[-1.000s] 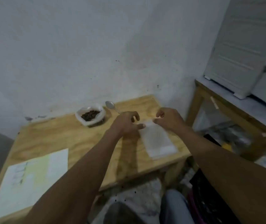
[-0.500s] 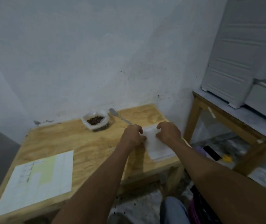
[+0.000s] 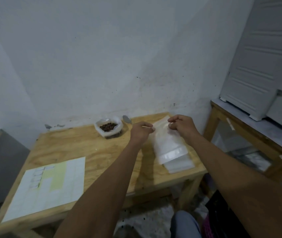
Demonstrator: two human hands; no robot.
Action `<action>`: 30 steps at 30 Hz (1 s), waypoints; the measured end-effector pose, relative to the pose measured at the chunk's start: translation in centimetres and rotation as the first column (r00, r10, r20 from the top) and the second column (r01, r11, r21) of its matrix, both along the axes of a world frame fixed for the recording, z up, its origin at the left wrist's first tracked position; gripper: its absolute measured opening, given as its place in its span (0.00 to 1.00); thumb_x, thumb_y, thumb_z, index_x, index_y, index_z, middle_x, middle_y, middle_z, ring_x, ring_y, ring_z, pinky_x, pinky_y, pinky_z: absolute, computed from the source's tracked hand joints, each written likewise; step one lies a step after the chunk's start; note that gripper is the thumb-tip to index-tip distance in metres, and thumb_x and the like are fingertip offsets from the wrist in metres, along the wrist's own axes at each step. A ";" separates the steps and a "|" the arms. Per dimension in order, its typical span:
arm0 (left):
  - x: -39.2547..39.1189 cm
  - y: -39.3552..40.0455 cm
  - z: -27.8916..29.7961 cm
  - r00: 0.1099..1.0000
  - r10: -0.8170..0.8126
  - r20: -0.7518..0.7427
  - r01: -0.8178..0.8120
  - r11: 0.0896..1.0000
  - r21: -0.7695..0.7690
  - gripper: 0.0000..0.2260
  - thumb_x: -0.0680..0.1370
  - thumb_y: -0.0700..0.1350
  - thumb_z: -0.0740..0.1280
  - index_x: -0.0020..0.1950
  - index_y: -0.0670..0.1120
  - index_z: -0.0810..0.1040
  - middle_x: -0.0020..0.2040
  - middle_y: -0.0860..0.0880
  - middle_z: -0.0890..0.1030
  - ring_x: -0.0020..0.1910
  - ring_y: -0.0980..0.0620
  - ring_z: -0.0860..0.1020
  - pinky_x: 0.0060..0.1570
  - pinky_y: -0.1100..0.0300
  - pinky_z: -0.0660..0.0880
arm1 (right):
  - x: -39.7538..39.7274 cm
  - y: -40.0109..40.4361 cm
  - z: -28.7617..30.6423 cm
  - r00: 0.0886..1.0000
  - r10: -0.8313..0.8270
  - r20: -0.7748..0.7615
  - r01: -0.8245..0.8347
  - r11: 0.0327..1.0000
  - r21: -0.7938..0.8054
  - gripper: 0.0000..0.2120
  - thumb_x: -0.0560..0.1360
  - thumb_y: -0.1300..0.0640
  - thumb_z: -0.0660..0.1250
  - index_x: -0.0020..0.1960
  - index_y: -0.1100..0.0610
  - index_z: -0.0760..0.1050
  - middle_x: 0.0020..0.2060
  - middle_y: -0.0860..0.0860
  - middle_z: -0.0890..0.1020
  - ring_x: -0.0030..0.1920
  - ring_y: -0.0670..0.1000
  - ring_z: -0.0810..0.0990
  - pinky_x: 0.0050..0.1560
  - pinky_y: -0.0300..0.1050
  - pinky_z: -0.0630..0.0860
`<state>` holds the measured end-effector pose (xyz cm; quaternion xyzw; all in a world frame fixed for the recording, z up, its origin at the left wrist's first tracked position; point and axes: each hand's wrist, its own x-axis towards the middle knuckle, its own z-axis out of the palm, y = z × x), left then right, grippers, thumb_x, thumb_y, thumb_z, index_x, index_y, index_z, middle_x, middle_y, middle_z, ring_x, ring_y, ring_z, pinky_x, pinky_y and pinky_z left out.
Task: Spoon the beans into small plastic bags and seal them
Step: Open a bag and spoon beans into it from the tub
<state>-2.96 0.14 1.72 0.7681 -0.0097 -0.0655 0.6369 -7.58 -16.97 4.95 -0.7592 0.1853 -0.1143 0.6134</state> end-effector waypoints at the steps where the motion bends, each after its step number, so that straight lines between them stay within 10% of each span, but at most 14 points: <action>1: 0.1 0.3 0.7 0.999 0.018 -0.039 -0.021 0.997 -0.075 0.05 0.76 0.35 0.72 0.43 0.44 0.81 0.44 0.45 0.80 0.41 0.48 0.76 0.42 0.54 0.74 | -0.1 0.2 0.6 1.000 0.004 0.008 -0.004 1.000 0.007 0.12 0.71 0.73 0.70 0.40 0.57 0.79 0.37 0.52 0.80 0.37 0.49 0.79 0.32 0.37 0.75; 8: 0.1 3.2 5.2 0.997 -0.067 0.029 0.072 0.968 -0.242 0.12 0.75 0.27 0.65 0.43 0.42 0.81 0.43 0.47 0.81 0.43 0.49 0.78 0.42 0.57 0.76 | -0.2 1.6 4.4 0.984 0.173 0.041 -0.177 0.961 0.212 0.10 0.77 0.51 0.72 0.50 0.57 0.80 0.35 0.51 0.84 0.36 0.52 0.83 0.38 0.46 0.80; 17: -0.1 5.9 7.8 0.974 0.007 0.226 0.026 0.990 -0.142 0.10 0.74 0.27 0.66 0.43 0.41 0.82 0.40 0.49 0.81 0.39 0.55 0.77 0.37 0.68 0.74 | 0.8 4.9 7.4 0.913 0.407 -0.005 -0.406 0.909 -0.092 0.09 0.74 0.66 0.74 0.53 0.60 0.85 0.41 0.55 0.86 0.36 0.48 0.83 0.35 0.39 0.79; 22: 0.5 7.4 6.7 0.896 0.110 0.431 -0.164 0.982 0.089 0.08 0.72 0.43 0.76 0.38 0.53 0.80 0.49 0.50 0.82 0.48 0.56 0.76 0.47 0.58 0.71 | 1.5 7.5 7.3 0.925 0.376 0.050 -0.372 0.925 -0.081 0.14 0.71 0.71 0.72 0.54 0.60 0.82 0.40 0.59 0.86 0.34 0.50 0.84 0.35 0.41 0.80; 26: -0.2 8.2 6.9 0.926 0.112 0.361 -0.109 0.994 -0.028 0.13 0.73 0.49 0.78 0.37 0.47 0.76 0.33 0.53 0.77 0.34 0.55 0.74 0.35 0.60 0.70 | 2.0 9.5 6.8 0.916 0.385 0.109 -0.380 0.923 -0.066 0.14 0.70 0.72 0.71 0.53 0.62 0.82 0.43 0.61 0.86 0.38 0.53 0.86 0.36 0.43 0.81; 30: -0.6 9.3 6.9 0.969 0.081 0.234 -0.027 0.974 -0.224 0.10 0.76 0.40 0.75 0.43 0.40 0.75 0.38 0.43 0.82 0.38 0.44 0.83 0.37 0.54 0.80 | 2.2 10.8 6.5 0.905 0.410 0.116 -0.408 0.912 -0.041 0.12 0.71 0.72 0.72 0.53 0.62 0.82 0.40 0.59 0.86 0.38 0.52 0.87 0.38 0.43 0.83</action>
